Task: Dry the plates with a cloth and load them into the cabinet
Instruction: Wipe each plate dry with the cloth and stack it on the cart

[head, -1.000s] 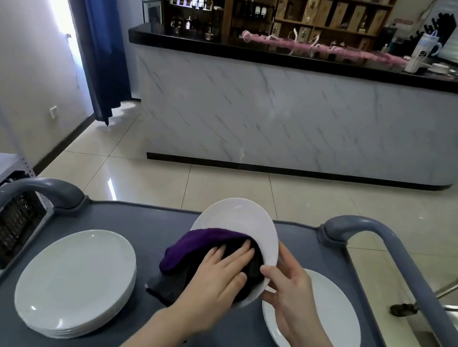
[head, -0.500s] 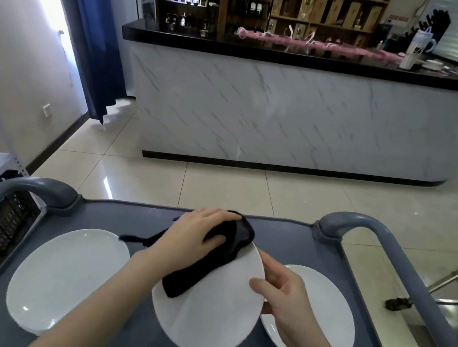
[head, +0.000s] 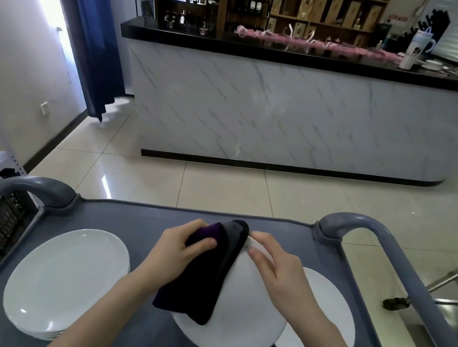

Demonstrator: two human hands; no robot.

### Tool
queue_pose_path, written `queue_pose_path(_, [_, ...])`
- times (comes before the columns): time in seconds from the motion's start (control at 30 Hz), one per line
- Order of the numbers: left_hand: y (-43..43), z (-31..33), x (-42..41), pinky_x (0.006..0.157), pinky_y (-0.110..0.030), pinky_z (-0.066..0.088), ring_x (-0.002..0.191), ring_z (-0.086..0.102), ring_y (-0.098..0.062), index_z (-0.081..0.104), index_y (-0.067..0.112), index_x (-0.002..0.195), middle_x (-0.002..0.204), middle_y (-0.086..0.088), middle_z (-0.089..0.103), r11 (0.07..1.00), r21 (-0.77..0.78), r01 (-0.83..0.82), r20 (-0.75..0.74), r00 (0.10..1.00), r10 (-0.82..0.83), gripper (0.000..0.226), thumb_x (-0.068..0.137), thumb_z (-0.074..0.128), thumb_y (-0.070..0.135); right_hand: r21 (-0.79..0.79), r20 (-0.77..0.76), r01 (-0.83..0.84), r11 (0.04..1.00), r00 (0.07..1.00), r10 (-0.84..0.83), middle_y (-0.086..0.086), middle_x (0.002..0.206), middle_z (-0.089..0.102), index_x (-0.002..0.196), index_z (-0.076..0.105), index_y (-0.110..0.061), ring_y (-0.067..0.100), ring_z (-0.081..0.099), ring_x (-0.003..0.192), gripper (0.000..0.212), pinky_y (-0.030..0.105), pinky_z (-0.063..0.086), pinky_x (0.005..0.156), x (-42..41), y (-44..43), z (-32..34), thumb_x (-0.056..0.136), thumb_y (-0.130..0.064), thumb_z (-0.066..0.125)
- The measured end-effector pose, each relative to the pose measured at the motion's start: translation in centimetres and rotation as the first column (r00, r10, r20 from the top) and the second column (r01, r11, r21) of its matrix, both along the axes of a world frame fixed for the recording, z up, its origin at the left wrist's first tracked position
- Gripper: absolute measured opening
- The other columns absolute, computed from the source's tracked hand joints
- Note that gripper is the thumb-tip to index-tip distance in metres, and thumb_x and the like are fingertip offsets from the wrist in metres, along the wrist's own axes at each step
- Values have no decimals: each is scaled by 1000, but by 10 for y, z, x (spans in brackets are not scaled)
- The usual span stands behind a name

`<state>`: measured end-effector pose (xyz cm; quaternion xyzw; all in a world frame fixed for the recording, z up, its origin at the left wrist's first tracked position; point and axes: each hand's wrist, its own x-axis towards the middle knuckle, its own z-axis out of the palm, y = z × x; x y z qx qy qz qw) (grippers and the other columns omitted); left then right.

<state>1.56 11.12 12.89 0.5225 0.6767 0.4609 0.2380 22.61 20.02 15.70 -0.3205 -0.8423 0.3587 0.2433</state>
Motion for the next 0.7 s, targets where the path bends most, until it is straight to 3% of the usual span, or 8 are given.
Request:
queue_pose_path(0.1, [-5,-4,1,59,-11,41,64,55,4,57,46,76,71,18,63,1000,-10,-15,48,999,15,27,95,62,28,-18,-77,23,1000,997,-24,-20,100,72,117,65,-35,0,66,95,20,16,47,83,-4,1,4,99,-32,55])
queue_pose_path(0.2, [-12,-18,6,67,-21,47,70,59,-4,62,37,81,77,11,67,982,27,-187,196,964,178,14,94,60,33,-130,-185,118,985,973,-141,-31,105,69,112,69,-35,-12,61,103,20,4,42,83,-7,-4,3,98,-25,59])
queue_pose_path(0.3, [-16,-37,20,78,-46,53,80,64,-20,63,28,82,80,4,69,900,-60,-432,416,809,416,17,97,58,35,-261,-353,318,912,848,-396,-34,107,66,109,66,-40,-14,58,104,20,1,42,81,-14,-17,-3,99,-25,57])
queue_pose_path(0.4, [-16,-44,40,77,-43,55,84,66,-19,63,28,85,80,10,70,816,-122,-565,533,656,534,19,96,55,42,-330,-444,432,840,714,-541,-37,103,64,107,61,-47,-14,58,100,22,3,44,76,-25,-34,-9,102,-28,51])
queue_pose_path(0.47, [-17,-45,45,74,-39,54,83,66,-17,62,28,87,79,13,70,797,-124,-591,545,630,552,19,96,55,44,-365,-442,435,823,697,-565,-35,103,64,109,61,-45,-13,58,99,21,9,46,78,-27,-35,-13,103,-29,48])
queue_pose_path(0.57, [-20,-41,33,73,-32,53,82,65,-17,60,24,85,77,9,68,826,-64,-560,451,722,525,17,96,58,38,-368,-379,394,842,764,-523,-27,110,68,120,63,-36,-11,59,104,24,15,47,86,-18,-26,-19,102,-29,50])
queue_pose_path(0.63, [-20,-30,16,66,-15,46,76,61,-5,58,32,86,79,16,67,879,33,-475,301,844,444,9,95,60,32,-300,-335,327,896,844,-420,-32,113,66,118,63,-42,-15,57,107,23,4,44,84,-10,-20,-19,100,-32,53])
queue_pose_path(0.7, [-17,-14,2,65,-11,43,76,60,2,56,38,87,81,22,66,955,71,-289,123,952,279,13,92,64,29,-248,-252,192,949,933,-255,-39,110,64,110,61,-51,-16,57,107,23,0,41,83,-7,-14,-14,98,-32,57])
